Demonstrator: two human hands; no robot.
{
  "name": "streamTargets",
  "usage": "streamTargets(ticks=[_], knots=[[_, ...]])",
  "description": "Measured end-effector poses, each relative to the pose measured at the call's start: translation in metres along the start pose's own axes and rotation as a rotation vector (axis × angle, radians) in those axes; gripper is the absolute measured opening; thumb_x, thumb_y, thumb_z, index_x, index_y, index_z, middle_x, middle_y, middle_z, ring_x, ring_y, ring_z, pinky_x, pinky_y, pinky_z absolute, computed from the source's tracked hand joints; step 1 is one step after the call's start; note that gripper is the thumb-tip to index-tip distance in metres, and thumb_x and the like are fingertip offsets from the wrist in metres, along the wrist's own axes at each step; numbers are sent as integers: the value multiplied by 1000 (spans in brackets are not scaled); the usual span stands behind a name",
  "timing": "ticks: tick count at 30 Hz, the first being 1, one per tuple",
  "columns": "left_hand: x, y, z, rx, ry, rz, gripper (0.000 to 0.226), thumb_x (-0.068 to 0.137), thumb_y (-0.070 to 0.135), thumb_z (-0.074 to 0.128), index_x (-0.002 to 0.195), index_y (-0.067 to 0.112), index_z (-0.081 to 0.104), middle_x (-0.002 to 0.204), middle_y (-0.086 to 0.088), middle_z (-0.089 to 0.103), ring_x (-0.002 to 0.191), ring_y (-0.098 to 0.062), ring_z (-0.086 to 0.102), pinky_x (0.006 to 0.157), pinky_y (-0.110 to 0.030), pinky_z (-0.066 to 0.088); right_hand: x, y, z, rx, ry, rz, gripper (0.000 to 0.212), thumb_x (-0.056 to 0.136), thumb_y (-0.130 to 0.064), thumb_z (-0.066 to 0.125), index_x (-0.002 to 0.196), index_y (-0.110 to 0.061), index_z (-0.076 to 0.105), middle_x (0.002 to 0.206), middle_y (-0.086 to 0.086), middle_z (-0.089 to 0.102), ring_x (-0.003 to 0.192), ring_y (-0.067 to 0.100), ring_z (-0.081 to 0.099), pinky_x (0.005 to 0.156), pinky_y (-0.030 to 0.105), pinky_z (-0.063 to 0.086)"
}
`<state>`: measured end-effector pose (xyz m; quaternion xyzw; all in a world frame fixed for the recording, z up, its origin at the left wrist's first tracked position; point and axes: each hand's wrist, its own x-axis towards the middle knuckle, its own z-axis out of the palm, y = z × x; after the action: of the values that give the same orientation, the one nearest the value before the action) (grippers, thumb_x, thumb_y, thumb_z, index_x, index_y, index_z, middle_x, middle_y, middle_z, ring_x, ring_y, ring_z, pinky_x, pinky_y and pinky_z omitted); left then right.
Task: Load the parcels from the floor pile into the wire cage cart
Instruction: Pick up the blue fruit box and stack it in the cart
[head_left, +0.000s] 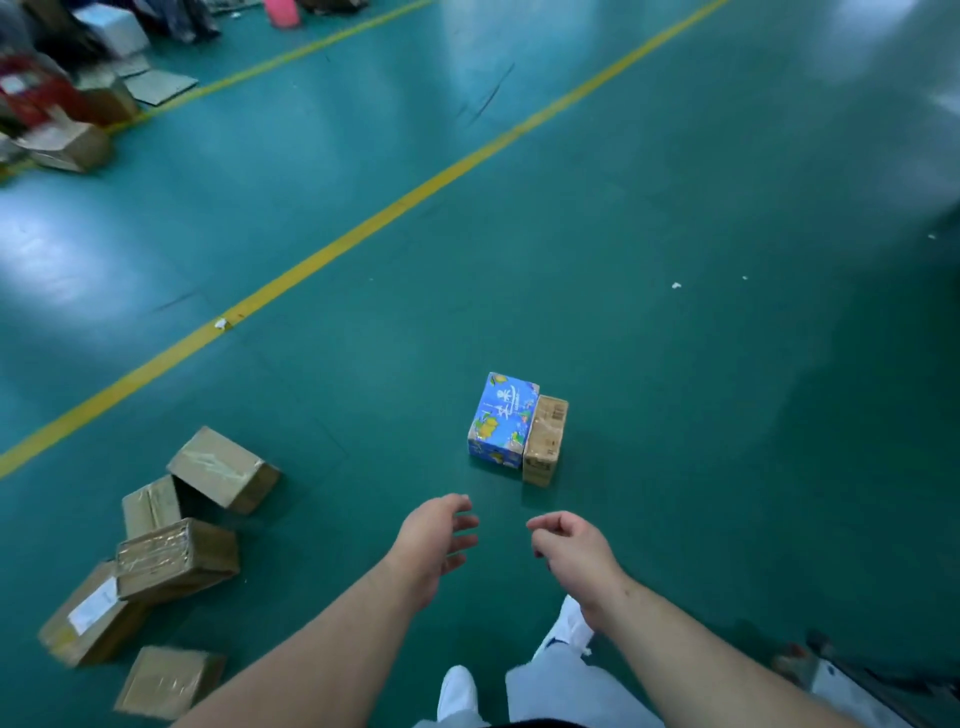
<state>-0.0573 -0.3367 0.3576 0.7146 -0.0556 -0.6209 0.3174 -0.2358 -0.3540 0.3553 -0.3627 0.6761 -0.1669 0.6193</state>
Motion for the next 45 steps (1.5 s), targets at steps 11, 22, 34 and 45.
streamTargets(ticks=[11,22,34,45], knots=[[54,115,84,-109,108,40,26,99,35,58,113,17,68,108,-4,73,93,-23,68,74,-33,47,144,-110,-91,-176,-98,-22,12,88,-8,59,93,-12,69,76,0,61,62,14,45,60,25,38],[104,150,70,-286,219,-80,28,100,37,56,112,15,69,111,-6,74,96,-25,70,79,-36,49,248,-175,-63,-295,-189,45,11,88,-10,57,91,-10,67,71,1,59,67,19,46,63,28,36],[254,249,55,-178,111,-178,20,100,32,54,98,15,64,99,-5,68,82,-24,62,66,-31,44,354,-235,-44,-541,-86,97,16,94,-22,55,93,-16,71,80,3,73,73,19,59,77,37,54],[430,178,81,-305,224,-408,19,98,32,55,94,16,63,96,-4,69,75,-21,65,75,-34,49,540,-188,-27,-1008,-291,143,18,95,-26,51,99,-19,67,103,6,72,79,22,64,64,27,47]])
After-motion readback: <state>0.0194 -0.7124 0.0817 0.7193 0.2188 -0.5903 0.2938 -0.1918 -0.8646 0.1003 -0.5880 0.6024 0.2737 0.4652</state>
